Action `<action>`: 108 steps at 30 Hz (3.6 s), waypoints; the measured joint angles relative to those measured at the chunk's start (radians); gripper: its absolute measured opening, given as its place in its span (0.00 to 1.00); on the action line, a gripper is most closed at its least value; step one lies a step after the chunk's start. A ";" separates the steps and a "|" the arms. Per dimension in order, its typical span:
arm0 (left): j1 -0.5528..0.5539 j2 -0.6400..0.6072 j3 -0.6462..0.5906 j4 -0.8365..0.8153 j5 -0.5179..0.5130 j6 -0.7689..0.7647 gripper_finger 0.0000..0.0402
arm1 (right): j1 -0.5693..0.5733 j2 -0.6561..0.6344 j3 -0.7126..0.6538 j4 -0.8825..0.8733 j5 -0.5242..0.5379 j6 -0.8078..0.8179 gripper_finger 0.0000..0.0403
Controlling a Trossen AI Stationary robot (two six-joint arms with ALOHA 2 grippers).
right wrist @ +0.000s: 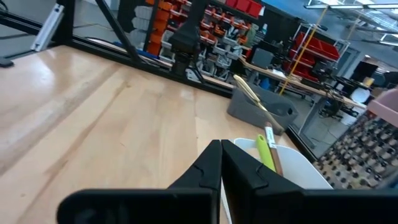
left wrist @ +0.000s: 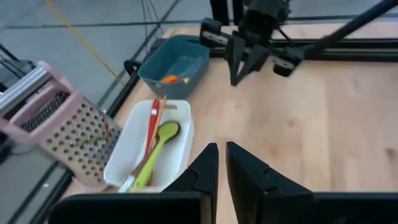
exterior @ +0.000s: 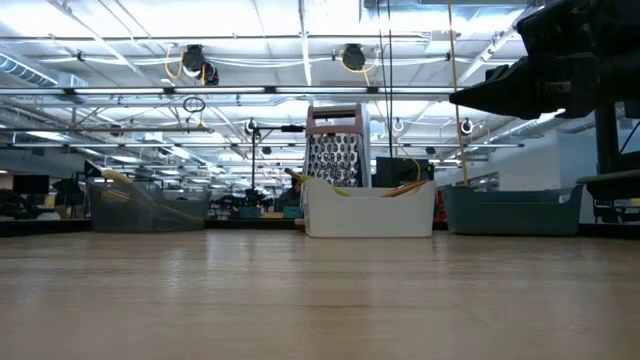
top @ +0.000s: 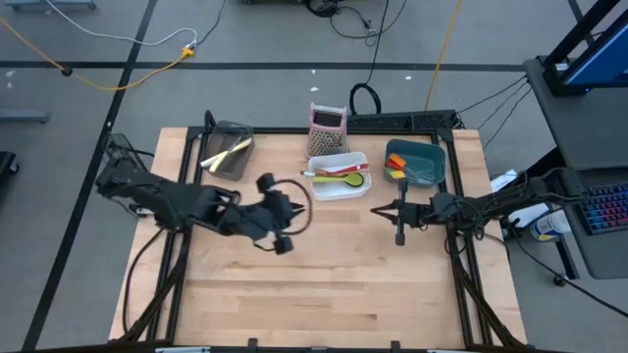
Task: Pick & Place Kitchen Items
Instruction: Return to Home Position
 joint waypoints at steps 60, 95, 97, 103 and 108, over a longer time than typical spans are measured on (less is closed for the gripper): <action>-0.069 -1.180 -1.179 0.635 0.030 0.150 0.09 | 0.023 0.000 0.000 -0.030 0.003 0.209 0.02; 0.079 -1.220 -1.388 0.821 0.248 0.225 0.09 | 0.023 -0.292 0.000 -0.295 0.293 0.178 0.02; 0.079 -1.220 -1.388 0.815 0.249 0.225 0.09 | 0.023 -0.332 0.000 -0.328 0.293 0.182 0.02; 0.079 -1.220 -1.388 0.815 0.251 0.224 0.09 | 0.023 -0.444 0.000 -0.474 0.293 0.184 0.02; 0.079 -1.220 -1.388 0.815 0.257 0.201 0.09 | 0.023 -0.529 0.000 -0.529 0.237 0.195 0.02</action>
